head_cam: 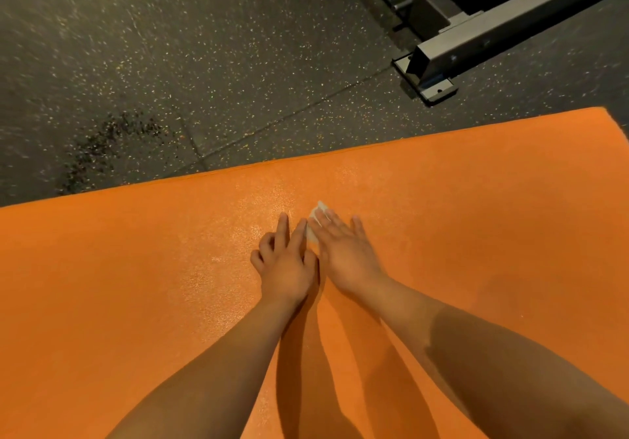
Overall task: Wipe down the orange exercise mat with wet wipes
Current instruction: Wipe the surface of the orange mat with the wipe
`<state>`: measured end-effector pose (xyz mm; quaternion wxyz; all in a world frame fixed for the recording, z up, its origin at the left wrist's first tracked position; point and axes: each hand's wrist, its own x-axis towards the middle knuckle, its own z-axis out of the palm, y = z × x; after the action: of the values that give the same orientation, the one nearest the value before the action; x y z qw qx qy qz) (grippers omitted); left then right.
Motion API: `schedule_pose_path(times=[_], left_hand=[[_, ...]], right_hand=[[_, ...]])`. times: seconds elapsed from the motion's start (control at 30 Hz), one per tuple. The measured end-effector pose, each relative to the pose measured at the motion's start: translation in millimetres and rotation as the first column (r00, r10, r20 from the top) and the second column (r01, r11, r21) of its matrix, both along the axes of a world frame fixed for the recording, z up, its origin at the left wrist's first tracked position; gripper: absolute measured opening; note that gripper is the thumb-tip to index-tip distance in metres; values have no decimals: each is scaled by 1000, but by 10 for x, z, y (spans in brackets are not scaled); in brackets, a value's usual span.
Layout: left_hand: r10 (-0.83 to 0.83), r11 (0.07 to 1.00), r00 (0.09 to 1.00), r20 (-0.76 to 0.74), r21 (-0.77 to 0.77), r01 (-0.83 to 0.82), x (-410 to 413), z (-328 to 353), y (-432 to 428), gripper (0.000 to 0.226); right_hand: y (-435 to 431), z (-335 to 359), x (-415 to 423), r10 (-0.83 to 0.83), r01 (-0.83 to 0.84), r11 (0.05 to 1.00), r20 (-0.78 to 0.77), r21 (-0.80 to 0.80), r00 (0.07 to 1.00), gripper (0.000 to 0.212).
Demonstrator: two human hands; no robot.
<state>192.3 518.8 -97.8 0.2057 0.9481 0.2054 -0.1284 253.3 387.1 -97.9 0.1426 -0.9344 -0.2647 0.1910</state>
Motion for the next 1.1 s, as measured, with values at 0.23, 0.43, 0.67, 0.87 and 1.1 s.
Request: schedule_pose_path(times=[0.23, 0.43, 0.67, 0.87, 1.1], left_hand=[[59, 998, 998, 15, -1, -59, 39, 1, -56, 55], [70, 997, 997, 16, 9, -70, 275, -18, -78, 58], [80, 996, 997, -1, 25, -80, 316, -9, -72, 58], [73, 997, 997, 30, 26, -74, 519, 3, 12, 56], [77, 997, 995, -67, 15, -76, 733, -7, 40, 60]], right_hand=[[-264, -40, 193, -386, 386, 922, -2, -35, 923, 65], [45, -7, 227, 20, -20, 1000, 7, -14, 1000, 65], [-84, 4, 516, -337, 337, 941, -13, -8, 941, 68], [170, -37, 615, 52, -52, 998, 8, 27, 999, 68], [129, -62, 936, -292, 292, 956, 29, -36, 956, 75]])
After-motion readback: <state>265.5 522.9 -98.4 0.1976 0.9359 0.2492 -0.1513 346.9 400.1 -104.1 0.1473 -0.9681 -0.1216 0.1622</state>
